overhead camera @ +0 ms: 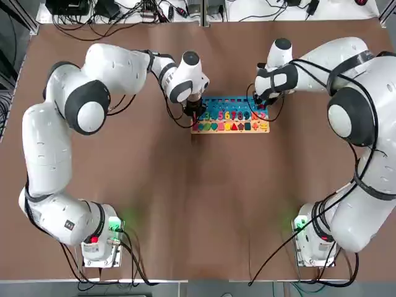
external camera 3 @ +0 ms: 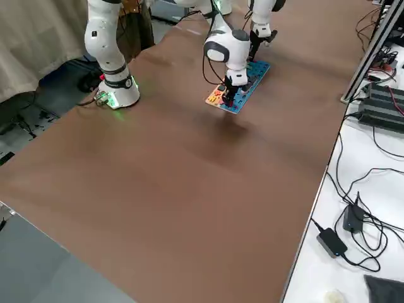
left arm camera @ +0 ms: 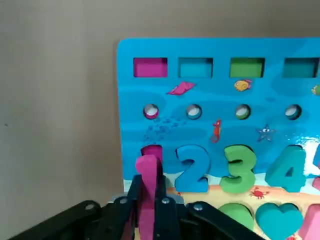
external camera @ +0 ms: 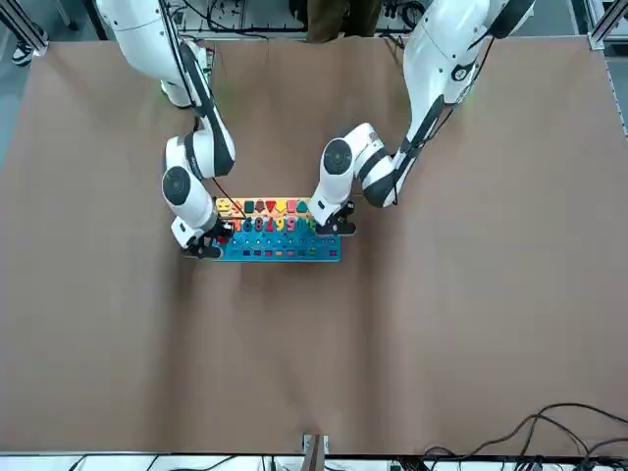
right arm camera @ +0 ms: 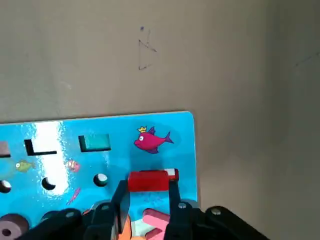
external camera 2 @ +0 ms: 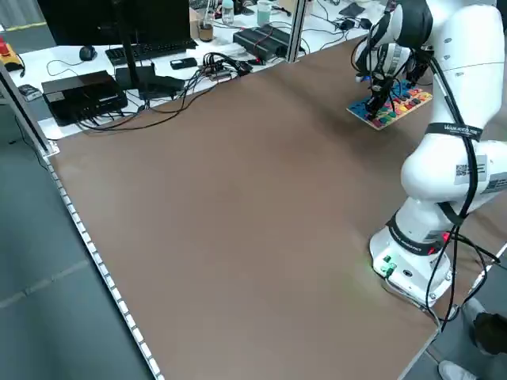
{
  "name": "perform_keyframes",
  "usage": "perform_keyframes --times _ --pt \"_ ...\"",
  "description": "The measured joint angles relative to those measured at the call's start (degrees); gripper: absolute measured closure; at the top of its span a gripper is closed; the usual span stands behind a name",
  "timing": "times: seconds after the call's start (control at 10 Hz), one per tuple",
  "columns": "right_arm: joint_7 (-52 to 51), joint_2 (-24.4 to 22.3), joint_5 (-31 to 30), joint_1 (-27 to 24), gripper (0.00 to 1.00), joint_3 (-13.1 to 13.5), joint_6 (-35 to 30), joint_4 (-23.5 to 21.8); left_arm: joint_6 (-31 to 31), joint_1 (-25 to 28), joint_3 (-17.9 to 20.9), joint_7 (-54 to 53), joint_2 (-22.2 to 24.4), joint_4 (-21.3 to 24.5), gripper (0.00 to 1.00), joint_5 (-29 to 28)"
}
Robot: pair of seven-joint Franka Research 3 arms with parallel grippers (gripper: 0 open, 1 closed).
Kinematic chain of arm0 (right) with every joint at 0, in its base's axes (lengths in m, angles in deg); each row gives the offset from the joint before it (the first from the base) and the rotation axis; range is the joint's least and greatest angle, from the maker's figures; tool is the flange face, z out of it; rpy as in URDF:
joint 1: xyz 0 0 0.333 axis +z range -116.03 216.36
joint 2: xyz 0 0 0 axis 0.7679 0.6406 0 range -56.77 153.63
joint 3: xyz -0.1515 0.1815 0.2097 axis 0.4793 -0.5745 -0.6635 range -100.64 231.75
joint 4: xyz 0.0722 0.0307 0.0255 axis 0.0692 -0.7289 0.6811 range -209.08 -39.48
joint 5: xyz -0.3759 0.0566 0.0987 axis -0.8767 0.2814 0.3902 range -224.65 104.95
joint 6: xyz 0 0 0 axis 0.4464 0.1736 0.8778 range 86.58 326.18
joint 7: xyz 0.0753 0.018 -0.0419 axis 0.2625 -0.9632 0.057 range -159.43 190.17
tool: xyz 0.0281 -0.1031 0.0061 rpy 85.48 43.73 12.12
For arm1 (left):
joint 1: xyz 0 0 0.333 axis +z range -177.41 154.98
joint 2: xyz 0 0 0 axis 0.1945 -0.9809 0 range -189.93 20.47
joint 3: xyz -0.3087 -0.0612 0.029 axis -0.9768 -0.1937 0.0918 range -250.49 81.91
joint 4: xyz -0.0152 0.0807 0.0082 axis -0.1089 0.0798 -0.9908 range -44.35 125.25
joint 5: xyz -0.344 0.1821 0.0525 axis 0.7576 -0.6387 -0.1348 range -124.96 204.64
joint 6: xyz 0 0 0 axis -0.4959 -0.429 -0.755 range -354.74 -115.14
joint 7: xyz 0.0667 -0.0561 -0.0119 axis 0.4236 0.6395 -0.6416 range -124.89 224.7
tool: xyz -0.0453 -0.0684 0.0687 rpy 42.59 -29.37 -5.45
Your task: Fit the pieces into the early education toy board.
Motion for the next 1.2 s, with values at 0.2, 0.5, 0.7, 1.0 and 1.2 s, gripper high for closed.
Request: perform_keyframes --times 0.2,0.5,0.7,1.0,1.2 --pt "-3.3 0.0 0.0 0.0 0.64 0.0 0.0 0.0 0.0 0.0 0.1 -0.6 -0.3 -0.6 0.86 0.0" --pt "-6.2 0.0 0.0 -0.1 0.64 0.1 -0.3 0.1 0.3 0.0 0.2 -1.5 -1.4 -1.8 0.86 0.0" --pt "-6.5 0.1 0.0 -0.1 0.64 0.1 -0.3 0.1 0.5 0.0 0.1 -1.5 -1.4 -2.0 0.86 0.1" --pt "-6.9 0.1 0.0 -0.1 0.64 0.2 -0.5 0.1 0.7 0.0 0.1 -1.5 -1.5 -2.1 0.86 0.1" --pt "-7.2 0.1 0.0 -0.2 0.64 0.2 -0.6 0.1 0.7 0.0 0.1 -1.5 -1.5 -2.1 0.86 0.1"
